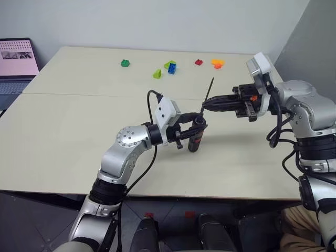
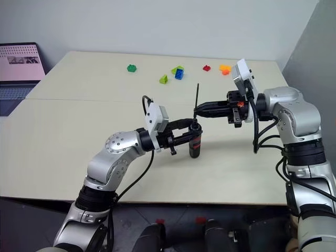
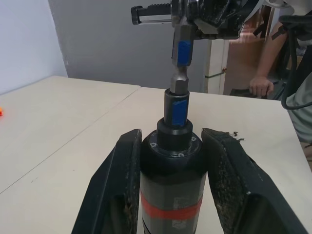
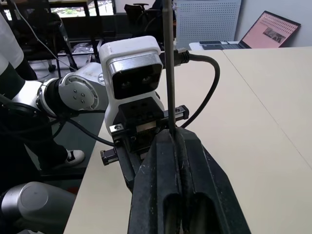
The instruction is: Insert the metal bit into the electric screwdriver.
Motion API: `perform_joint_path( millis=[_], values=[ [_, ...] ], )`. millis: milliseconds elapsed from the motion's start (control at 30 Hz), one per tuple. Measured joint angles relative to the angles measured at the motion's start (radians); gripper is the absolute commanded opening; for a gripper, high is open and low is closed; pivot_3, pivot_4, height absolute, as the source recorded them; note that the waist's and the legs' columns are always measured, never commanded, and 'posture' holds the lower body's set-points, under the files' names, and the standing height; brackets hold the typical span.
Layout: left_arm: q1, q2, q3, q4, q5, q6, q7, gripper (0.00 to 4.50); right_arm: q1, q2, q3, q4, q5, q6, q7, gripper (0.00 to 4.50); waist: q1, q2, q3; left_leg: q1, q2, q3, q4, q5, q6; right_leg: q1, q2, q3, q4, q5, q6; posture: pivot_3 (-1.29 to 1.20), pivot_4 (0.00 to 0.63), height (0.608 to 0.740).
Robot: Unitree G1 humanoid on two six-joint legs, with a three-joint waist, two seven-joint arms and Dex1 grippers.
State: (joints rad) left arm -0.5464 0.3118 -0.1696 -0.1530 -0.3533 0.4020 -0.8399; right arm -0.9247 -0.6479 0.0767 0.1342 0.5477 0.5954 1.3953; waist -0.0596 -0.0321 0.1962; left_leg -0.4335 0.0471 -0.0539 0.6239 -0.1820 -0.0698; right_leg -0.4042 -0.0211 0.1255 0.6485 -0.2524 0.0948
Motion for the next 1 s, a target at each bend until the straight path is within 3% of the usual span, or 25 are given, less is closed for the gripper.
perform_joint_path(
  millis=[1000],
  values=[
    [-0.001,0.002,0.000,0.000,0.002,0.000,-0.001,1.57,-0.021,-0.004,0.026,-0.008,-0.061,-0.054,0.022,0.00,0.000,0.000,0.000,0.000,0.000,0.000,0.000,0.000,0.000,0.000,0.000,0.000,0.000,0.000,0.001,0.00,0.150,0.740]
  ],
)
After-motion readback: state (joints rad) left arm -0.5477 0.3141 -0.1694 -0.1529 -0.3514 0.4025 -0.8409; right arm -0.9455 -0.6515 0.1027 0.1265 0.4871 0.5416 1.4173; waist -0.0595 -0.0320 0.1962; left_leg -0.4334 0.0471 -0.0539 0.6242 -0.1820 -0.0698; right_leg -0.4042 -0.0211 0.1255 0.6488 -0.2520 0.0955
